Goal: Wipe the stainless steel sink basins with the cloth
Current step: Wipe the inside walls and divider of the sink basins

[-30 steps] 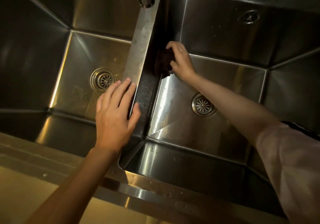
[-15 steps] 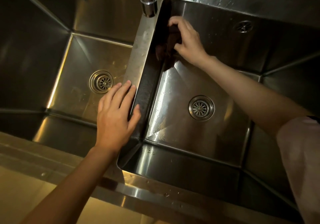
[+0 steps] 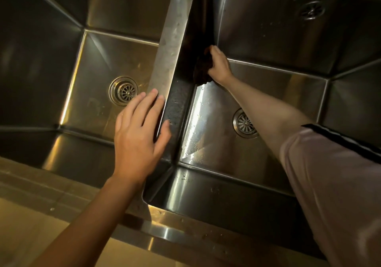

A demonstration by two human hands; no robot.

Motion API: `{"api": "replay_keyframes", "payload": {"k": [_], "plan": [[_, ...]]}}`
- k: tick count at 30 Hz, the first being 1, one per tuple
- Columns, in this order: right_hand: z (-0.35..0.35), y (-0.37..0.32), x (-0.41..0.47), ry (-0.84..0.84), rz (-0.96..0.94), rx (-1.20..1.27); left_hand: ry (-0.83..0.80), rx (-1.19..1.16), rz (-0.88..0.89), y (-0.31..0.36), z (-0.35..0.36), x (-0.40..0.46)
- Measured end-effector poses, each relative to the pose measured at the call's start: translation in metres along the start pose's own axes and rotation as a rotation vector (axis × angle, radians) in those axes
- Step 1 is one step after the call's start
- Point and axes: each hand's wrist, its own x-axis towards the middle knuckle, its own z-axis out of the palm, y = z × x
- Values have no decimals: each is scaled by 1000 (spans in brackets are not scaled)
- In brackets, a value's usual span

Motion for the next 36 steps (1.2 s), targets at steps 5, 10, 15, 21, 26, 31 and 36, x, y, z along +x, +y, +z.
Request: {"api": "replay_keyframes", "payload": {"k": [5, 10, 15, 21, 26, 31, 36], "plan": [[-14, -13, -9, 101, -52, 94, -3, -9, -10, 2, 0, 0], [-62, -54, -27, 218, -250, 234, -2, -8, -10, 1, -1, 0], [-110, -97, -46, 382, -477, 324, -19, -9, -18, 2, -2, 1], [-102, -99, -61, 415, -625, 264, -11, -13, -10, 3, -2, 0], [-45, -60, -76, 159, -511, 153, -7, -21, -7, 4, -2, 0], [5, -22, -84, -68, -320, 46, -1, -25, -6, 3, -1, 0], [23, -8, -78, -147, -232, 1, 6, -30, -1, 1, 0, 1]]}}
